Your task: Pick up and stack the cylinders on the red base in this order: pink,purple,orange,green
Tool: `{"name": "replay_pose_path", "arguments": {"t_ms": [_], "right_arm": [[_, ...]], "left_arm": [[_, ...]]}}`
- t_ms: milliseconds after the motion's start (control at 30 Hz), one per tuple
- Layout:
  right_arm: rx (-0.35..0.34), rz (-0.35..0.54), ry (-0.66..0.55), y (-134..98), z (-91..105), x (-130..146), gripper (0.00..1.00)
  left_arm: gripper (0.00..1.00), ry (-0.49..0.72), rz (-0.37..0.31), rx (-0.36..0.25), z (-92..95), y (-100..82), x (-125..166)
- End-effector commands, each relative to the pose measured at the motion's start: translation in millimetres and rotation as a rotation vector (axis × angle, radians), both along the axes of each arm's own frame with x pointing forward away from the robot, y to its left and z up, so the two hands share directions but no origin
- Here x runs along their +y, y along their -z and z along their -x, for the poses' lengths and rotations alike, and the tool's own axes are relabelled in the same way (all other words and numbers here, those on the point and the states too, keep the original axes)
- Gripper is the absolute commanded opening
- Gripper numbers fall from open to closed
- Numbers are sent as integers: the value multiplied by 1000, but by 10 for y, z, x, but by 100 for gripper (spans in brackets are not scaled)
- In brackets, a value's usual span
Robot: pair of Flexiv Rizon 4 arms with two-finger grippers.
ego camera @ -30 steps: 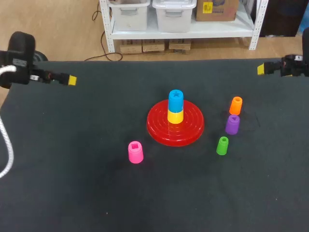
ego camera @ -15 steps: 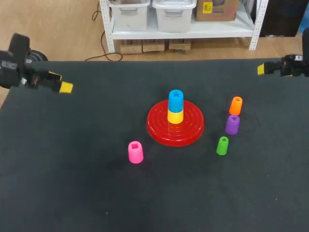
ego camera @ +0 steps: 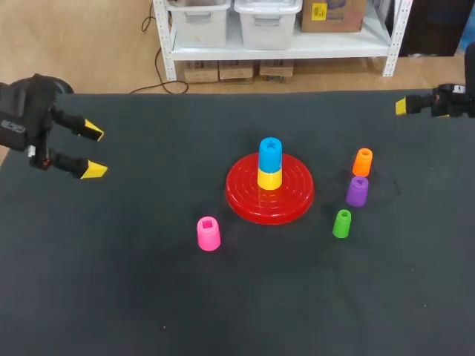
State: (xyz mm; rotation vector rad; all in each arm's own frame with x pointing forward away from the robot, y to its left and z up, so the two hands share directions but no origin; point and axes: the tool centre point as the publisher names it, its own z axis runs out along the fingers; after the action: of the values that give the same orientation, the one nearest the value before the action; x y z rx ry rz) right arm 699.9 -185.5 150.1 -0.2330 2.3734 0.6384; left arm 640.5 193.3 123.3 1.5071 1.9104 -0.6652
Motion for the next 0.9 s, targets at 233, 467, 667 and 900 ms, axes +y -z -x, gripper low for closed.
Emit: {"name": "replay_pose_path", "arguments": {"t_ms": [233, 467, 667, 900], "right_arm": [[0, 0, 0, 2, -3, 1, 100], [0, 0, 0, 2, -3, 1, 100], [0, 0, 0, 2, -3, 1, 100], [0, 0, 0, 2, -3, 1, 100]], "left_arm": [[100, 325, -55, -112, 28, 50, 21], [100, 256, -13, 17, 4, 68, 36], [100, 300, 70, -29, 144, 81, -39], [100, 330, 114, -20, 237, 107, -116]]}}
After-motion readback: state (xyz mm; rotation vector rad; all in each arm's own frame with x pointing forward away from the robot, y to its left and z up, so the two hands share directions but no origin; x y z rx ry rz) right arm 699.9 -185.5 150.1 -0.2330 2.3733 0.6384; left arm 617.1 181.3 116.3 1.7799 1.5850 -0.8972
